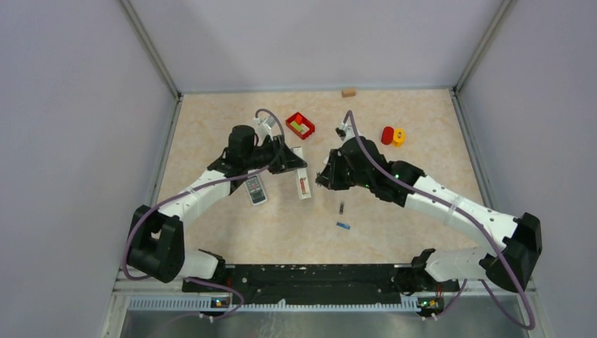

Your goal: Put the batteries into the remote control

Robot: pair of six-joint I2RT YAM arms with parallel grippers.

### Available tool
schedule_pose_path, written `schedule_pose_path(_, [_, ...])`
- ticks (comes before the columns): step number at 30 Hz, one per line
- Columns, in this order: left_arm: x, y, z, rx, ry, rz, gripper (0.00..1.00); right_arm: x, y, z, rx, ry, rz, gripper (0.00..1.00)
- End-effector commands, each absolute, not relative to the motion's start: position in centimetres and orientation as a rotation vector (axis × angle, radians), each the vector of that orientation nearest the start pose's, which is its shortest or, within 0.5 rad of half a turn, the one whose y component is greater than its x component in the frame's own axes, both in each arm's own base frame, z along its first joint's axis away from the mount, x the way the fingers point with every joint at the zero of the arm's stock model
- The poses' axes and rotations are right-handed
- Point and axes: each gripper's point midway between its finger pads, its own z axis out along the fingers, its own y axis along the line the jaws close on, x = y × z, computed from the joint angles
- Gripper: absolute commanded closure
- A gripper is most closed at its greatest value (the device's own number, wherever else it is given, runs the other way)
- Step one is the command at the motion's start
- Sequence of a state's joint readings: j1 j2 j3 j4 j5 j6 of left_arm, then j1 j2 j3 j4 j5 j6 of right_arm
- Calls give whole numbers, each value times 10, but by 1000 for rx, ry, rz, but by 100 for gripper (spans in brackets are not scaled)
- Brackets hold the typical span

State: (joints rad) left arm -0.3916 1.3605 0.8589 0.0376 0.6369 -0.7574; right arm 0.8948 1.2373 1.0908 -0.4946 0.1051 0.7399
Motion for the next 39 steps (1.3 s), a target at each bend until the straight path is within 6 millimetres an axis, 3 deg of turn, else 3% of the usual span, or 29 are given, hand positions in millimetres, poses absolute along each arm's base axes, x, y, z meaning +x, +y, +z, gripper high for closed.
schedule_pose_path(1, [290, -278, 233, 173, 2043, -1518, 100, 200, 313, 233, -341, 2338, 889, 100])
schedule_pose_path(10, [284, -281, 231, 143, 2059, -1583, 100, 200, 320, 232, -376, 2446, 838, 100])
schedule_pose_path(28, [280, -283, 231, 139, 2064, -1620, 100, 206, 328, 221, -382, 2455, 835, 96])
schedule_pose_path(39, [278, -283, 231, 135, 2070, -1635, 100, 211, 332, 221, -351, 2453, 837, 79])
